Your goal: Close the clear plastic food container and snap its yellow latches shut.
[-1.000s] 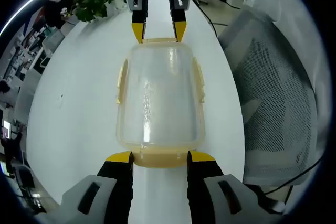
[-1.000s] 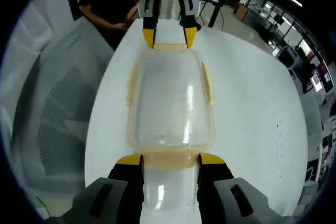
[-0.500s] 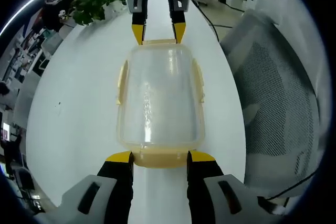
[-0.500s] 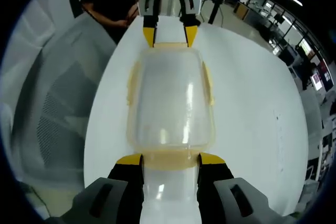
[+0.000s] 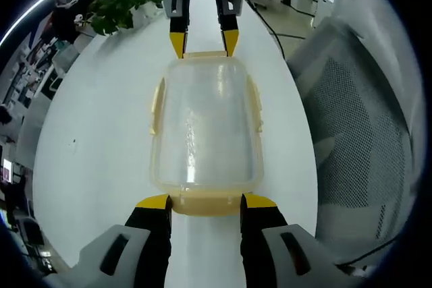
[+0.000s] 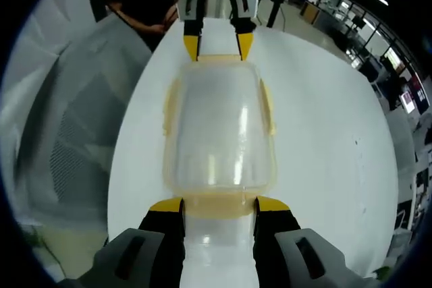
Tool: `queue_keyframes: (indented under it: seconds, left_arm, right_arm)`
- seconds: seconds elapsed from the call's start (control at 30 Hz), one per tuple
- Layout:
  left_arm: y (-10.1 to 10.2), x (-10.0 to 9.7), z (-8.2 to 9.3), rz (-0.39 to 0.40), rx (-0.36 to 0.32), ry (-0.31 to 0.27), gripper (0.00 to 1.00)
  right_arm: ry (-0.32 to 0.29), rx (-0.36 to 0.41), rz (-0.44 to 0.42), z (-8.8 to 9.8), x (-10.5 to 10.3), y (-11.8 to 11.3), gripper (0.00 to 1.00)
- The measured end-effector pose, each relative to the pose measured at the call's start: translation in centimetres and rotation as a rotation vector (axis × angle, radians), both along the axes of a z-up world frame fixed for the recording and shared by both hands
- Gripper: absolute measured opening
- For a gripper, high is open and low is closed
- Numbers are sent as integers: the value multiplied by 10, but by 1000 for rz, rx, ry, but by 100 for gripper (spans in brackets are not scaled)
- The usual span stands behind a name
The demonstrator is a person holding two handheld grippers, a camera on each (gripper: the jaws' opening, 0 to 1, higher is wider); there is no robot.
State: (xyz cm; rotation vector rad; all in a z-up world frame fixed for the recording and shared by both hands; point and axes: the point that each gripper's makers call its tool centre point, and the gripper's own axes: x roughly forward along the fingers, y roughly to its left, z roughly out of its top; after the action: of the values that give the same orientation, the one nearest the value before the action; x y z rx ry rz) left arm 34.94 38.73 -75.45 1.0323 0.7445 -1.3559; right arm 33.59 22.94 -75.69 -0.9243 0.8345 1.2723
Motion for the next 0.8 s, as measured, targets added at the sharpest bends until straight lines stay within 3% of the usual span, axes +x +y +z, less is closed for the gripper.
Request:
queue_keyframes:
  seconds: [0.8]
  left_arm:
    - [-33,-1,-2,-13,-22,10,39]
  right_arm:
    - [11,-9,-8,-2,-2,-33,38]
